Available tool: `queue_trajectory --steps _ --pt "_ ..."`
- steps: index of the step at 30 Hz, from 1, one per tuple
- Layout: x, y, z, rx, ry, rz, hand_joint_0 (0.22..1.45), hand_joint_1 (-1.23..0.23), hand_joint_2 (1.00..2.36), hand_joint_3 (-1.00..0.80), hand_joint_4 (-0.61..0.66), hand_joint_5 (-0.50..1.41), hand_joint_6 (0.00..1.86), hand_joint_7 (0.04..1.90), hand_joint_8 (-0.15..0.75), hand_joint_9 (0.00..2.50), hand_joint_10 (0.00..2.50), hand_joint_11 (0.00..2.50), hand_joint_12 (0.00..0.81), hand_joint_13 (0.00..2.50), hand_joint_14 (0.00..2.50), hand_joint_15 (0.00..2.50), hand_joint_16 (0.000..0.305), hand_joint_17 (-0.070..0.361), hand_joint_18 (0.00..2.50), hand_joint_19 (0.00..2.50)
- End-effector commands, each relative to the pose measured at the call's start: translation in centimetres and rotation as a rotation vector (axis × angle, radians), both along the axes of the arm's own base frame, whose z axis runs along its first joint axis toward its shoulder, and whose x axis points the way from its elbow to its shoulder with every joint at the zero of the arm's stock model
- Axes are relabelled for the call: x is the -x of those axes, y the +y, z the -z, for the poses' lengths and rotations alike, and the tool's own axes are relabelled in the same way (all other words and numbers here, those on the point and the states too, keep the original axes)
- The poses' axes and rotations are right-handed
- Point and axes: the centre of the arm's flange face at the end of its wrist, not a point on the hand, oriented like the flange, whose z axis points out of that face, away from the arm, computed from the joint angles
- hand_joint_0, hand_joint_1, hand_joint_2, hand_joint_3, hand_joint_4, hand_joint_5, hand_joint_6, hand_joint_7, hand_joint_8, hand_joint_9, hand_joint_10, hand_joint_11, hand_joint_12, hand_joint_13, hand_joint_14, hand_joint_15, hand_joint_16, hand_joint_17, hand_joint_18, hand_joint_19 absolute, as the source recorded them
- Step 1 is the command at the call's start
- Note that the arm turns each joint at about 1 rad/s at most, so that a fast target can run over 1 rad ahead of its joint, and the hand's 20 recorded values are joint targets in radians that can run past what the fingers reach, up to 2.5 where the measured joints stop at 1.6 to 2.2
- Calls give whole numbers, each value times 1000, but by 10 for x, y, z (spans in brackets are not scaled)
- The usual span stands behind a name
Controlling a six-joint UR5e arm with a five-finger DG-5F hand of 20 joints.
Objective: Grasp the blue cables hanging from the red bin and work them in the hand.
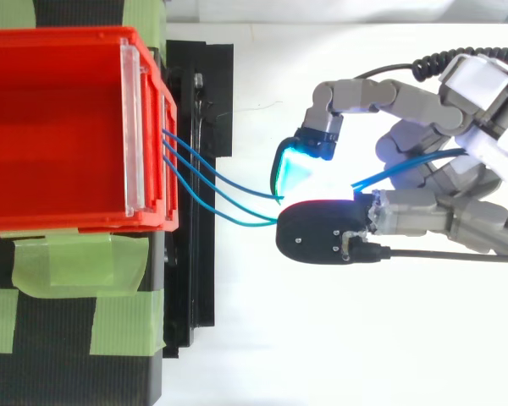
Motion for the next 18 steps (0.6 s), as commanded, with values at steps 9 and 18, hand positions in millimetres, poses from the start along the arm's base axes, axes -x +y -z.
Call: queue_trajectory --steps 9,18 --pt "0 0 0 0 0 0 947 -624 1020 -472 250 274 499 1345 350 1601 2500 2500 470 1747 2500 1461 186 139 2483 559" --pt "0 0 0 0 0 0 947 -622 1020 -476 246 273 498 1343 350 1601 2500 2500 470 1747 2500 1461 186 139 2483 559"
